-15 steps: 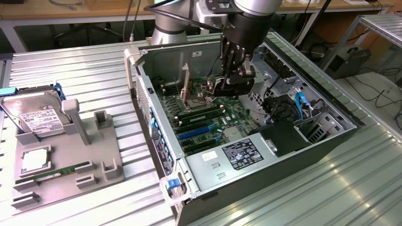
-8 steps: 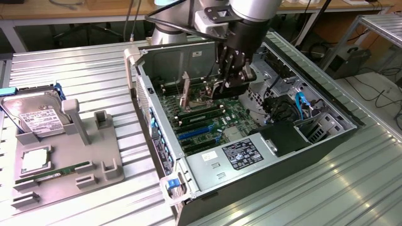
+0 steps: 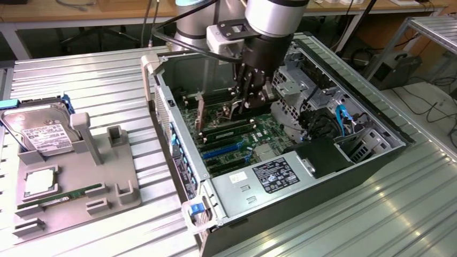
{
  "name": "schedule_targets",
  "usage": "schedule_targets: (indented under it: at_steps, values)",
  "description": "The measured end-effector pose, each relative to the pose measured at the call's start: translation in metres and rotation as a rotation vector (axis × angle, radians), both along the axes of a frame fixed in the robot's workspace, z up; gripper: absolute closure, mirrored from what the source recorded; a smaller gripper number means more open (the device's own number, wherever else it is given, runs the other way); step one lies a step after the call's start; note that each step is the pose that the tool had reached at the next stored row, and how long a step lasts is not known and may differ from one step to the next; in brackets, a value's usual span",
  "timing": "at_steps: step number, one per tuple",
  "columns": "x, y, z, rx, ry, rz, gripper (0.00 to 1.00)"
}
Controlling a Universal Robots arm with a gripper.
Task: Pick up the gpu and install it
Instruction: 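Insert the gpu into the slot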
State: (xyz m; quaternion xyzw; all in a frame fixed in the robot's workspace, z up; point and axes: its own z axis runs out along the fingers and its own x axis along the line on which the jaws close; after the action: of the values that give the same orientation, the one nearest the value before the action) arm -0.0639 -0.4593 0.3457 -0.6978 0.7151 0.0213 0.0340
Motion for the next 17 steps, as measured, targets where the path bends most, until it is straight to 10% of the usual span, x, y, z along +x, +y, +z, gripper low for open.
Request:
schedule_targets:
  at_steps: [3,6,12,14,16,17]
  values:
    - [-0.004,-0.001,-0.0055,0.0001,0.0013,0.008,0.74]
    - [-0.004,-0.0104,-0.0174,0.0003,0.0283,0.034,0.74]
    - [-0.004,-0.0105,-0.0304,-0.0002,0.0354,0.041,0.74]
    - [-0.01,-0.0011,-0.0537,-0.028,0.0387,0.041,0.74]
    - [-0.016,-0.0006,-0.0648,-0.0471,0.0425,0.04,0.74]
    - [-0.016,-0.0006,-0.073,-0.0473,0.048,0.04,0.74]
